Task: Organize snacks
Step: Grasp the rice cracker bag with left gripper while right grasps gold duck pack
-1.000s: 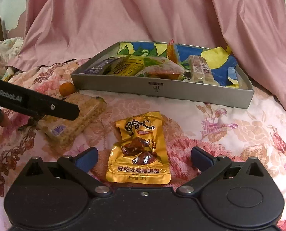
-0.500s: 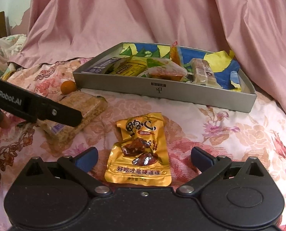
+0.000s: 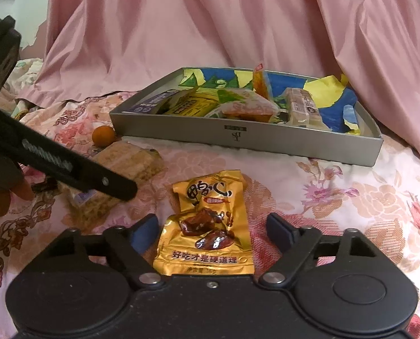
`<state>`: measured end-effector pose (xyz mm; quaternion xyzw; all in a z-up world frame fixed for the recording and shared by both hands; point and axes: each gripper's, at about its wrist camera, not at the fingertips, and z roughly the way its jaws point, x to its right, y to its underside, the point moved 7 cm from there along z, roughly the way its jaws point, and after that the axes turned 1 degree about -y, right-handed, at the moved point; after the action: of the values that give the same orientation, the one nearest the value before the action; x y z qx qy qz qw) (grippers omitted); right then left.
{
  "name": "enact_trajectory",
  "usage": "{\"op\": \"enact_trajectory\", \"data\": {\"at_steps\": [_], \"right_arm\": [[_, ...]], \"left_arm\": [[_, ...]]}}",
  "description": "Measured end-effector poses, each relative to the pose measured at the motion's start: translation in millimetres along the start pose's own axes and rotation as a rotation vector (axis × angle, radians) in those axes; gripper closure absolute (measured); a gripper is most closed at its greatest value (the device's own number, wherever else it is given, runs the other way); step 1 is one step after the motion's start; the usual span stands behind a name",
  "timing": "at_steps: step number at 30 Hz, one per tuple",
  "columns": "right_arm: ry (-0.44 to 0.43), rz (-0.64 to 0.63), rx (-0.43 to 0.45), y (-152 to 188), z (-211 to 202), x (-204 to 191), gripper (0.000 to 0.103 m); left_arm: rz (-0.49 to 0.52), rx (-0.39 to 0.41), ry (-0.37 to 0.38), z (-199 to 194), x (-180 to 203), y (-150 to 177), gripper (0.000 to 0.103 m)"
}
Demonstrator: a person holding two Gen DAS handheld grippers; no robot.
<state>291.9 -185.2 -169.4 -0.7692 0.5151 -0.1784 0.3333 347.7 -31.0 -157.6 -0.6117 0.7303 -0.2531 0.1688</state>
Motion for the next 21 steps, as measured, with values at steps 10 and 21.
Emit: {"op": "enact_trajectory", "data": {"at_steps": [10,21], "right_arm": [[-0.031,0.033,0.007,-6,4,0,0.04],[-0.025,0.014,0.017,-3,-9,-7,0.05]], "left_arm": [[0.021,-0.025,0.005,1,4,1,0.025],[-0.053,-0.035,0.034,-13,1,9,0.028]]}}
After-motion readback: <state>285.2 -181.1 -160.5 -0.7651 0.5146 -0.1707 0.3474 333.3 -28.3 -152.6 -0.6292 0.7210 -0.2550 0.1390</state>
